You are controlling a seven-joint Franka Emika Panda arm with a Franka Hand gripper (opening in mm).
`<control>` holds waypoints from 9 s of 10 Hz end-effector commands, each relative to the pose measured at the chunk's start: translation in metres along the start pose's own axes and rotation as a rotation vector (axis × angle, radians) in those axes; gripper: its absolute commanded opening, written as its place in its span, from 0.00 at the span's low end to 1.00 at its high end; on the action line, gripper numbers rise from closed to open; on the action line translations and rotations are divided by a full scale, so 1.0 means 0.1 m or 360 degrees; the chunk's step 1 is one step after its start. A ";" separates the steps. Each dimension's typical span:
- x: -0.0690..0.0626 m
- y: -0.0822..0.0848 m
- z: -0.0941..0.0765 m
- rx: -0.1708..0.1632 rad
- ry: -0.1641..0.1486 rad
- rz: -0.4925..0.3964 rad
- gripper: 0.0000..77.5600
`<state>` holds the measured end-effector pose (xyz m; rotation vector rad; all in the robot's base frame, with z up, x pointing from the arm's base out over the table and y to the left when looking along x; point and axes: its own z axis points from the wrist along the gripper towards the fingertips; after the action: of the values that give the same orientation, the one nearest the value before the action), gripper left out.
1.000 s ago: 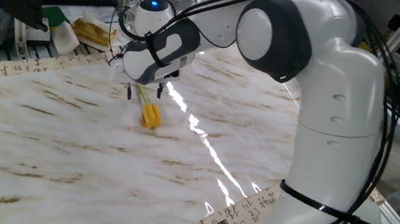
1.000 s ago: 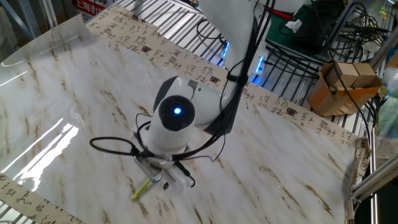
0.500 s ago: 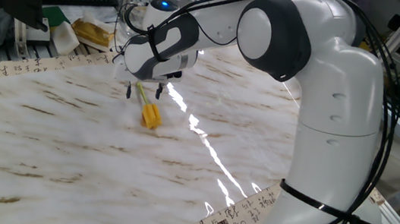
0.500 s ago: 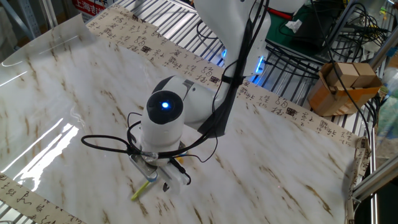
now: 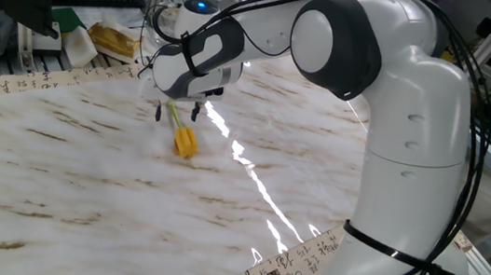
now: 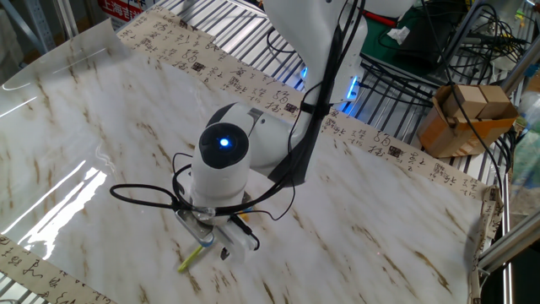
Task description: Clean the tabletop with a sponge
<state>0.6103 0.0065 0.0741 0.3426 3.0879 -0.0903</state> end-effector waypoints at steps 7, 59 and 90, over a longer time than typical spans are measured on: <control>-0.01 0.00 -0.01 -0.0021 0.0005 0.0017 0.02; 0.11 0.04 0.15 -0.0106 0.0076 0.0087 0.03; -0.12 0.02 0.03 -0.0657 -0.0068 0.0289 0.03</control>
<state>0.6217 0.0062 0.0708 0.5792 2.9249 0.5105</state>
